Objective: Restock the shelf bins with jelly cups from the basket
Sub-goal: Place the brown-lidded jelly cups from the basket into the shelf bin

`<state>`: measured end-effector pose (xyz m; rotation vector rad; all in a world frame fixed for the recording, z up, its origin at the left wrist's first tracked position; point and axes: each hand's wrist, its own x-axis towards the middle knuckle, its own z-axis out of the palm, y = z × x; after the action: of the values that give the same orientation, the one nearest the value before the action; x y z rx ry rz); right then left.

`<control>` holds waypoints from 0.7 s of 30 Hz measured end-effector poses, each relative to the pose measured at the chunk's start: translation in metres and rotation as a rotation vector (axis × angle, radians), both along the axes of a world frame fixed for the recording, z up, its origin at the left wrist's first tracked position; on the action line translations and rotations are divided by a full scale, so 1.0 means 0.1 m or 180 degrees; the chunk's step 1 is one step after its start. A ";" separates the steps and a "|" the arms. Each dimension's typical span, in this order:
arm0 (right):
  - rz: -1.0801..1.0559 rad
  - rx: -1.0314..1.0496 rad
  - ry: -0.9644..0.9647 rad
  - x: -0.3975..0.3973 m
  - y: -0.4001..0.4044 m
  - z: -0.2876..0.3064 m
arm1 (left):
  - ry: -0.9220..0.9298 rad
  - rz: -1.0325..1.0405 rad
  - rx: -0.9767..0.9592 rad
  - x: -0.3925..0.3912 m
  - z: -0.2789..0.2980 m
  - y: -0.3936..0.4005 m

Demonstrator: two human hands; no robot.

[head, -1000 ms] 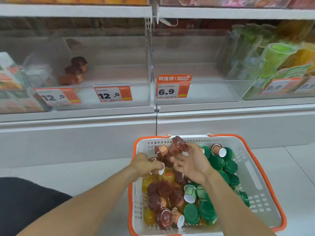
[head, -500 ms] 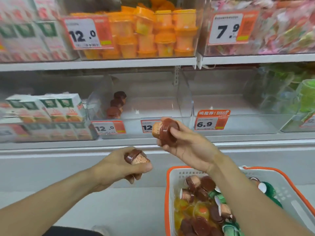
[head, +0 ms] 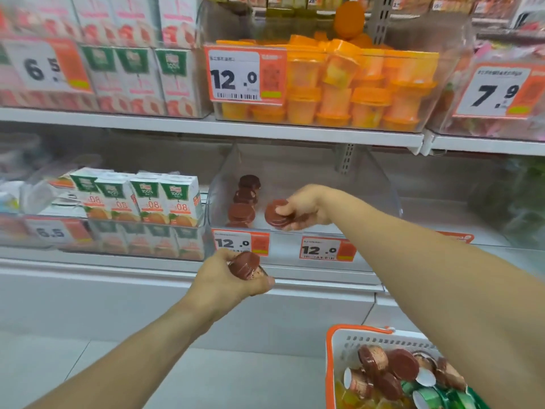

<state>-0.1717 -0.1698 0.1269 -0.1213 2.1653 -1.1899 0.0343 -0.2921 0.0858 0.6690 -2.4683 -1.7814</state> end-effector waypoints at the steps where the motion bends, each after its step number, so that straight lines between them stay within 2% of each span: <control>1: 0.0164 0.0196 -0.0150 -0.06 -0.06 -0.07 | 0.0024 0.0000 -0.0078 -0.01 -0.01 -0.04; 6: 0.0815 0.0478 -0.0779 -0.12 -0.26 -0.25 | 0.0434 -0.0320 -0.0445 -0.01 -0.04 -0.11; 13: 0.1027 0.0637 -0.0324 -0.09 -0.11 -0.11 | 0.1072 -0.0063 -0.0791 -0.03 0.08 -0.03; 21: 0.1065 0.0813 0.0079 0.03 0.01 -0.15 | 0.1387 0.0312 -0.1125 -0.14 0.14 0.07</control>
<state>-0.1691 -0.1683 0.1124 -0.3723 2.1908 -0.7228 0.0208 -0.2850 0.0995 0.3254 -2.3084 -1.2433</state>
